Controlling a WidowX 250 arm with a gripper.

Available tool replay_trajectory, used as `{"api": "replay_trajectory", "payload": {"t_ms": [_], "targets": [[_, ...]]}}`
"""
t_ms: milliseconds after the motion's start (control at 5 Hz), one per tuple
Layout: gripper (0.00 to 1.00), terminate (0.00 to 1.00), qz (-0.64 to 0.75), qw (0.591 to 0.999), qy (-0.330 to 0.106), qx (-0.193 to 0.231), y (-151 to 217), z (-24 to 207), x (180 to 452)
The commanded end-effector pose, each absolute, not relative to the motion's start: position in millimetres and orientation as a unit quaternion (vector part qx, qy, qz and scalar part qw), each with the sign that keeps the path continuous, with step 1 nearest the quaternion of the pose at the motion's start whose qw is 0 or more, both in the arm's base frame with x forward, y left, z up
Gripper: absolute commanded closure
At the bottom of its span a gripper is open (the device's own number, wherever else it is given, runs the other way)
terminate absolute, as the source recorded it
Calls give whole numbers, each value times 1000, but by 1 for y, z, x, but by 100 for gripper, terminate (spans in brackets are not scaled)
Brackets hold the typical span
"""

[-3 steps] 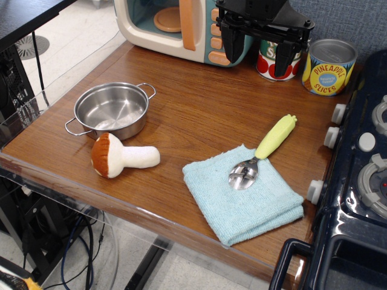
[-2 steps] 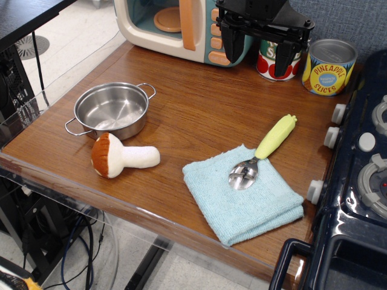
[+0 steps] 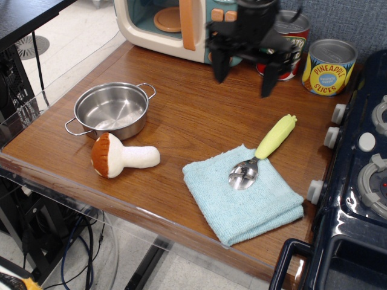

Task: PICK UP THE BLENDER AND PUT ANOTHER SIDE OF THE TABLE

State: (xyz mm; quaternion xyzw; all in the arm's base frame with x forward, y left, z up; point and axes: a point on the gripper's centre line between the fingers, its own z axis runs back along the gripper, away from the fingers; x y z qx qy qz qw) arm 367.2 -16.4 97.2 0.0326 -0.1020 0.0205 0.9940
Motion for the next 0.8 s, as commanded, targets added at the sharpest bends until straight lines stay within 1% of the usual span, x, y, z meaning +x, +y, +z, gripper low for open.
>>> {"api": "replay_trajectory", "payload": {"t_ms": [0, 200, 400, 600], "targets": [[0, 0, 91, 985, -142, 47, 31, 130, 341], [0, 0, 125, 983, -118, 68, 62, 114, 314], [0, 0, 161, 981, -83, 76, 77, 101, 290], [0, 0, 191, 976, -56, 92, 88, 79, 265]]}}
